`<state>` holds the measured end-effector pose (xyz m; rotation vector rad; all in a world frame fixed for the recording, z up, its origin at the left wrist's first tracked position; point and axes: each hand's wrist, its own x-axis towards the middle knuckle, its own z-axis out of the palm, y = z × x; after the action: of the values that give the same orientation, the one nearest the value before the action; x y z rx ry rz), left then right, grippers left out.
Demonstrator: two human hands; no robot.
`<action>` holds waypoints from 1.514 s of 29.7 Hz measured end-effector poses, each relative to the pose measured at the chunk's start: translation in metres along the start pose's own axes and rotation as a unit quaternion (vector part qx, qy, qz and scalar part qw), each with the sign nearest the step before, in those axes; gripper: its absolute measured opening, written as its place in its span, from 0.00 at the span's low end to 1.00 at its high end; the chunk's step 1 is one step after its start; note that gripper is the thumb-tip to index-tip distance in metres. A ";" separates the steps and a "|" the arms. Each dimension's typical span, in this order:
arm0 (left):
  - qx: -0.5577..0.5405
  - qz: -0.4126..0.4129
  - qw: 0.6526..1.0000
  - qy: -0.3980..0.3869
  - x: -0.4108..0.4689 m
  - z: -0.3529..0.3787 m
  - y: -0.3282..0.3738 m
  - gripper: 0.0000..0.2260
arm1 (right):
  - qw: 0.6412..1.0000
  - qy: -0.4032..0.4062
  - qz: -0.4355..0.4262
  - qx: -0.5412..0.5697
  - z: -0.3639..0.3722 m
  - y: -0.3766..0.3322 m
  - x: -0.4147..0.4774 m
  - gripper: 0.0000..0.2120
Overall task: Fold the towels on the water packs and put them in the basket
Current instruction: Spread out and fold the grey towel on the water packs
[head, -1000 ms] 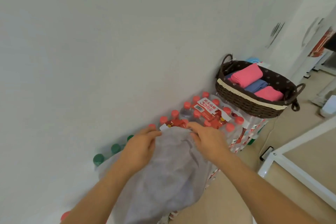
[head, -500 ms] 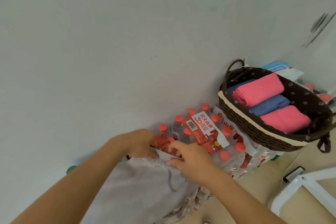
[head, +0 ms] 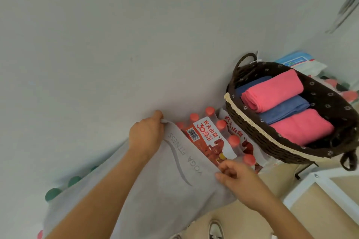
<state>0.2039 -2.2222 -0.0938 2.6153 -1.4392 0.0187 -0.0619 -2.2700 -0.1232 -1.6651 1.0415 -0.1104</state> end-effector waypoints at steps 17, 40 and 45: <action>-0.076 0.155 0.985 0.018 0.072 0.064 0.111 0.06 | 0.894 0.412 -0.002 -0.177 -0.027 0.056 0.007 0.05; -0.083 0.075 0.986 -0.126 -0.079 0.027 0.046 0.31 | 0.882 0.106 -0.042 -0.457 0.008 0.012 0.026 0.40; -0.118 -0.130 0.984 0.021 -0.162 -0.016 -0.049 0.18 | 0.872 0.020 -0.133 -0.470 0.057 -0.053 0.029 0.33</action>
<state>0.1586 -2.0587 -0.0984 2.5639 -1.0074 -0.1203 0.0174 -2.2477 -0.1139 -2.6997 0.9371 0.2296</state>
